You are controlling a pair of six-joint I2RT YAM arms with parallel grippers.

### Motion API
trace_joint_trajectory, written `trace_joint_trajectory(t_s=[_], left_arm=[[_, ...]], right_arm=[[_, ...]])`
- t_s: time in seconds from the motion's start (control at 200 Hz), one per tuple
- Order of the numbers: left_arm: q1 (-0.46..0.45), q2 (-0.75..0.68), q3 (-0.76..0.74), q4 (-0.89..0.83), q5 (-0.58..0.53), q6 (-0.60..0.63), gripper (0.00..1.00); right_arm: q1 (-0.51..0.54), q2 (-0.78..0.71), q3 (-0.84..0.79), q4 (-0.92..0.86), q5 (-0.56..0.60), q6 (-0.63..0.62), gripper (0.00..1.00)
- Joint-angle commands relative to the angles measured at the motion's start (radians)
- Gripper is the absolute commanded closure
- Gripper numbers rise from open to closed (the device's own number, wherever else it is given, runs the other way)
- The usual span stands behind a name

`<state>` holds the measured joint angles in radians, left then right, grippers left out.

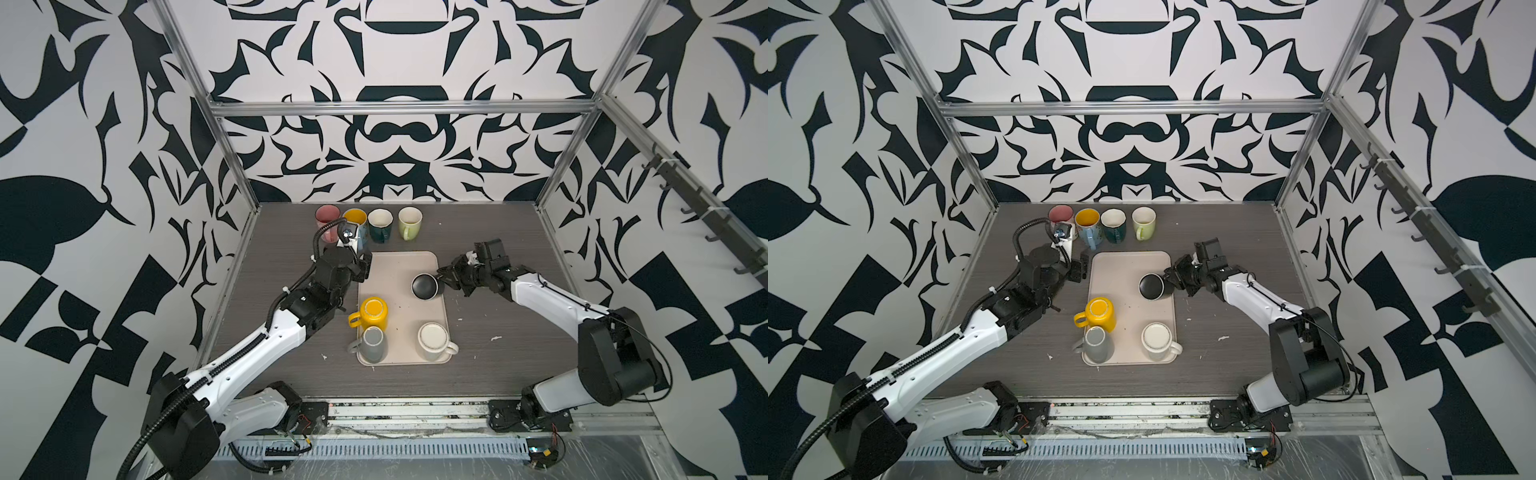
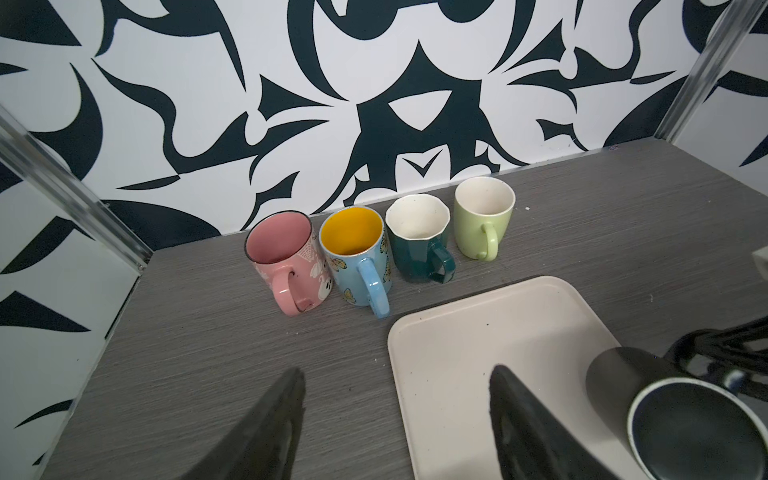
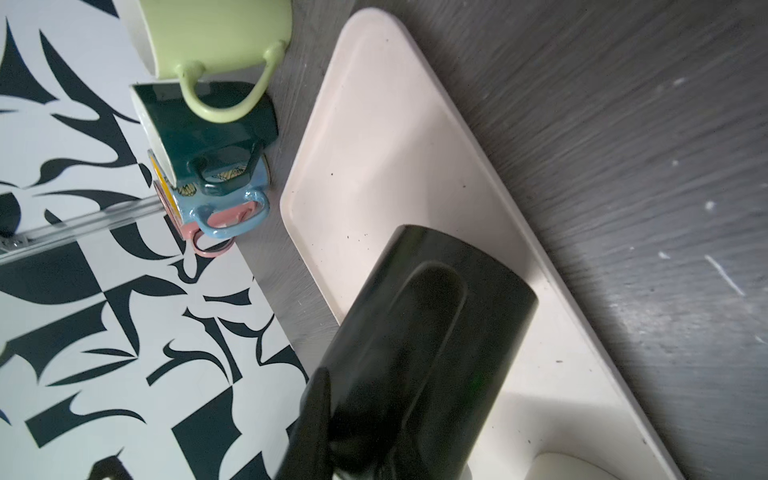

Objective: Turn the mug right side up
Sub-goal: 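Lift and rotate the black mug upright with the right gripper while the left gripper approaches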

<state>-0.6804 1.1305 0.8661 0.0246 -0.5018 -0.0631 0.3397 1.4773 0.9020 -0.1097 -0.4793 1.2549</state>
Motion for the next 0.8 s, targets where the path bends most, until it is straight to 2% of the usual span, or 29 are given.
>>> trace_joint_trajectory(t_s=[0.0,0.335,0.57,0.795], left_arm=[[0.001,0.017,0.045,0.011,0.027,-0.024,0.27],[0.001,0.054,0.094,0.019,0.073,-0.047,0.27],[0.0,0.099,0.135,0.027,0.114,-0.067,0.27],[0.001,0.133,0.185,0.035,0.17,-0.058,0.29]], right_arm=[[0.025,-0.048,0.072,0.116,0.014,-0.097,1.0],[0.09,-0.084,0.081,0.123,0.123,-0.325,1.0],[0.119,-0.113,0.031,0.177,0.154,-0.418,1.0],[0.184,-0.17,0.027,0.189,0.261,-0.581,1.0]])
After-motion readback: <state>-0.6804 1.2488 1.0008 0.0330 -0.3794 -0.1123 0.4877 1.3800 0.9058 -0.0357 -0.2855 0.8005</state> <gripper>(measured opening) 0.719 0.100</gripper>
